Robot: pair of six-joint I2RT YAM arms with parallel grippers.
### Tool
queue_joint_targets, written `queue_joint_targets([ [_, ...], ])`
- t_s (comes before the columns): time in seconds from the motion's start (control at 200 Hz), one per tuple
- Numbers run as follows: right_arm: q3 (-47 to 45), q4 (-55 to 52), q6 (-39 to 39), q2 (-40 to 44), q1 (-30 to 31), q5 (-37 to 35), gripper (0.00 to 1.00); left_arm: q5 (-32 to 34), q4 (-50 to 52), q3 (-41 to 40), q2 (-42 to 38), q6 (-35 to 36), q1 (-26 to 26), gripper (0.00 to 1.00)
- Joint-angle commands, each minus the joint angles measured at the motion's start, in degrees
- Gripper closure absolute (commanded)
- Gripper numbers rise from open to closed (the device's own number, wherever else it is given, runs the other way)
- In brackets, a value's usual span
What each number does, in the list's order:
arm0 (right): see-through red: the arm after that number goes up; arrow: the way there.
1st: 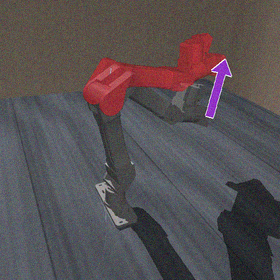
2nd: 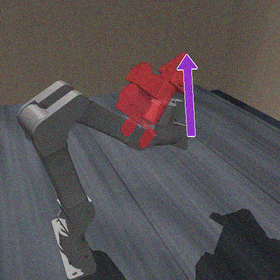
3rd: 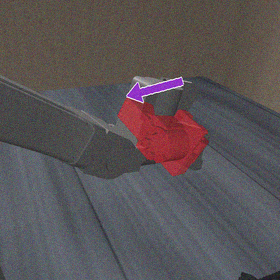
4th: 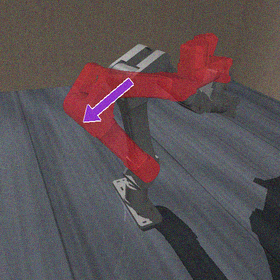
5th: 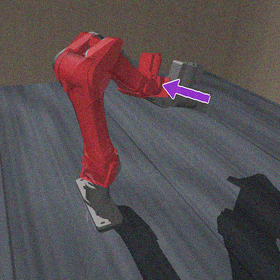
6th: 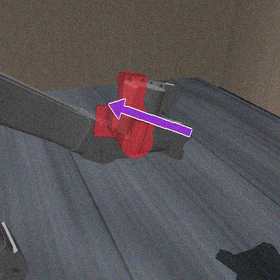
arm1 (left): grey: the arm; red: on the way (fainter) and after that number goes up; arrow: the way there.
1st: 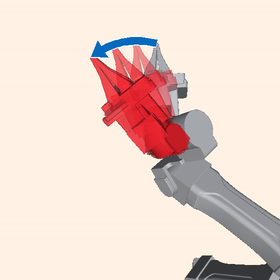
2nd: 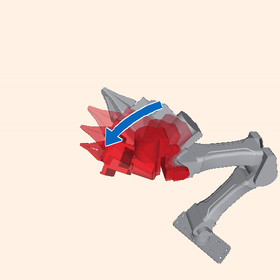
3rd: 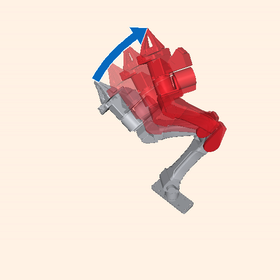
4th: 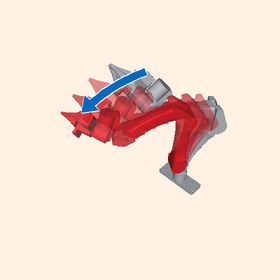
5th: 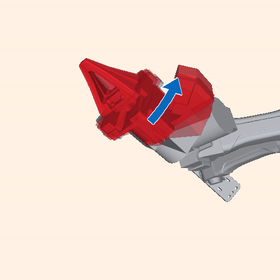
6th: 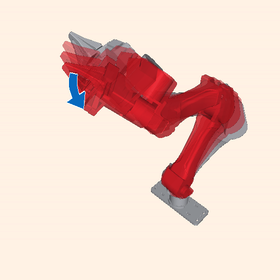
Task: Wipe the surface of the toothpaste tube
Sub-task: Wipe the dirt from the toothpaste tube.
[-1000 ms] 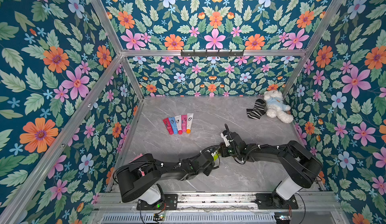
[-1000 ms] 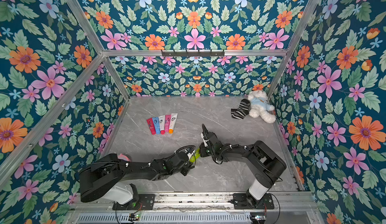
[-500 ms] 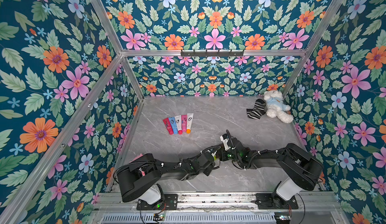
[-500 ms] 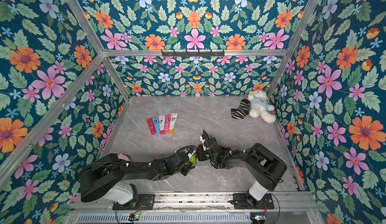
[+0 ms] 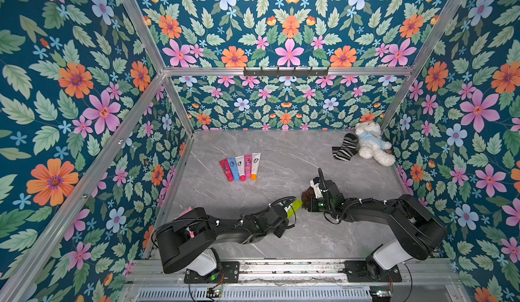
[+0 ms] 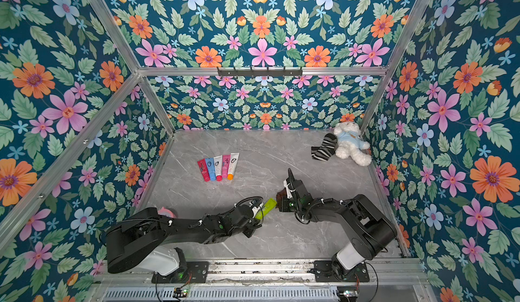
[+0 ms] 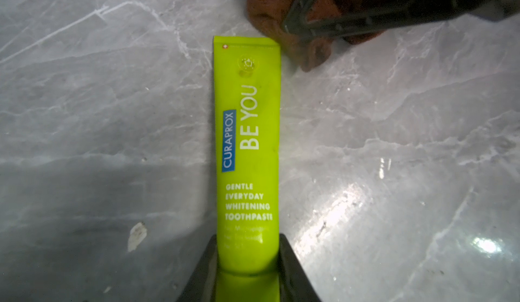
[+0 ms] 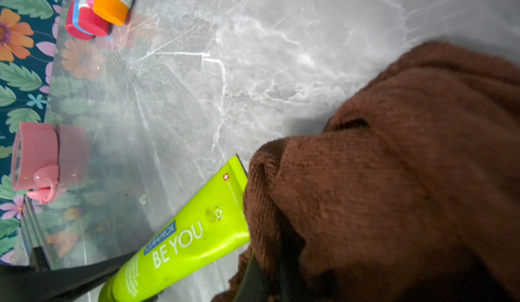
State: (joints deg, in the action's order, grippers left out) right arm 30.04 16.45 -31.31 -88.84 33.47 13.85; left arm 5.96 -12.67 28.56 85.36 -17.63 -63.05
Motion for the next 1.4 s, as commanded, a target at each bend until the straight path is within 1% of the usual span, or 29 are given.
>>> queue_joint_targets([
  [0.0,-0.6,-4.45,0.73,1.98,2.1,1.84,1.0,-1.67,0.76,0.27,0.4,0.25,-0.03,1.0],
  [0.18,-0.16,-3.48,-0.6,6.33,8.04,4.23,1.0,-2.19,0.41,0.36,0.53,0.49,-0.03,1.0],
  [0.33,-0.03,-0.71,-2.7,7.58,8.76,5.97,1.0,-2.57,0.18,0.32,0.43,0.66,-0.14,1.0],
  [0.42,1.5,-1.27,-2.27,5.55,8.81,6.09,1.0,-2.53,0.06,0.1,0.1,0.57,-0.15,1.0],
  [0.585,2.86,0.9,-2.3,-1.2,8.81,7.16,1.0,-2.43,-0.08,-0.26,-0.56,0.42,-0.15,1.0],
  [0.685,3.56,-0.06,-2.33,-4.6,8.72,5.28,1.0,-2.46,-0.22,-0.51,-0.88,0.4,-0.15,1.0],
  [0.79,3.39,-3.1,-2.0,-5.56,6.62,2.56,1.0,-2.42,-0.13,-0.67,-1.01,0.26,-0.22,1.0],
  [1.0,0.19,-2.83,-2.06,-5.45,-2.12,2.0,1.0,-2.42,-0.09,-0.5,-1.06,0.43,-0.37,1.0],
  [1.06,0.34,-2.69,-1.96,-5.65,-3.5,2.06,1.0,-2.57,-0.08,-0.43,-0.9,0.47,-0.32,1.0],
  [1.145,0.92,-2.24,-1.66,-5.65,-3.82,3.23,1.0,-2.6,-0.14,-0.43,-0.8,0.54,-0.47,1.0],
  [1.245,0.81,0.7,-2.63,-3.97,-2.27,7.5,1.0,-2.44,-0.16,-0.43,-0.77,0.43,-0.49,1.0],
  [1.4,2.73,-1.58,-3.25,0.61,4.3,8.0,1.0,-2.4,-0.1,-0.21,-0.55,0.53,-0.5,1.0],
])
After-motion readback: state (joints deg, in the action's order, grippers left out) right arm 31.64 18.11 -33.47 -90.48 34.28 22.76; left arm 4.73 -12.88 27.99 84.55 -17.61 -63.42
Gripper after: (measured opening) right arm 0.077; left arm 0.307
